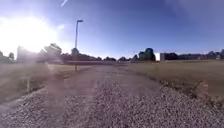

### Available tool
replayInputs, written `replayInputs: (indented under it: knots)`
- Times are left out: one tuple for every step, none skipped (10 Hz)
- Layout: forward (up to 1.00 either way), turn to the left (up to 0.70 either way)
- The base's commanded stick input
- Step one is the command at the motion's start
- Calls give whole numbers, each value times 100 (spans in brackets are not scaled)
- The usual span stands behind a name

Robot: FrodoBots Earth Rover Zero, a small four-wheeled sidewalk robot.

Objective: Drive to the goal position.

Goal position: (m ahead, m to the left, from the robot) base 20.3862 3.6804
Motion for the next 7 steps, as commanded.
replayInputs:
  knots:
    - [50, 0]
    - [50, 0]
    - [50, 0]
    - [50, 0]
    - [50, 0]
    - [50, 0]
    - [50, 0]
